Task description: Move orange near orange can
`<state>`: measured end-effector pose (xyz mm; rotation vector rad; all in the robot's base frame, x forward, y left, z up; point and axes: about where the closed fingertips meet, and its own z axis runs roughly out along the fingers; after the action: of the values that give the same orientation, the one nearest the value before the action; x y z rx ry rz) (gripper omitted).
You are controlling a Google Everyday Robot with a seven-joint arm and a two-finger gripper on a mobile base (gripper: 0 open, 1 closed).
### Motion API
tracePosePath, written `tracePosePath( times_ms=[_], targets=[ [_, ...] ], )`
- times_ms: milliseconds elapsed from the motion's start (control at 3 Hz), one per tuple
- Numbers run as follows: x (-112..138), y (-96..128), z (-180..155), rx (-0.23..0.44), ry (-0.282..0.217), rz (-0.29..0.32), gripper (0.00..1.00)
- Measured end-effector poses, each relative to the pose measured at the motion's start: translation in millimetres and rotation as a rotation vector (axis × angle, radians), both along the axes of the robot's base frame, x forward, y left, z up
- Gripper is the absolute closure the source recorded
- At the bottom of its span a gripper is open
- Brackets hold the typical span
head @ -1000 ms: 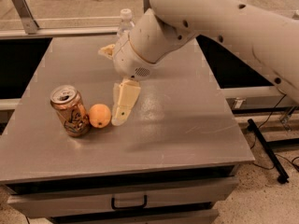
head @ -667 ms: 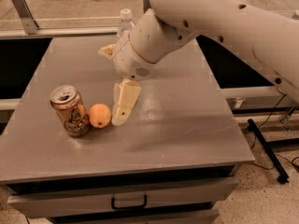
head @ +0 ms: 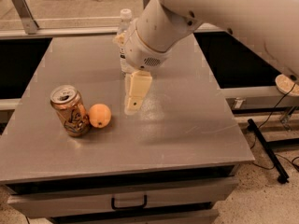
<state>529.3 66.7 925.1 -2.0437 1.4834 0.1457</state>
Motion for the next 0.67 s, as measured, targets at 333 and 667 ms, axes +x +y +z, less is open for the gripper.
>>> tracePosePath(
  times_ms=[333, 667],
  targets=[
    [12.0, -49.8, 24.4, -0.064, -0.062, -0.131, 0.00],
    [21.9, -95.0, 36.5, -0.115, -0.041, -0.231, 0.00]
  ],
)
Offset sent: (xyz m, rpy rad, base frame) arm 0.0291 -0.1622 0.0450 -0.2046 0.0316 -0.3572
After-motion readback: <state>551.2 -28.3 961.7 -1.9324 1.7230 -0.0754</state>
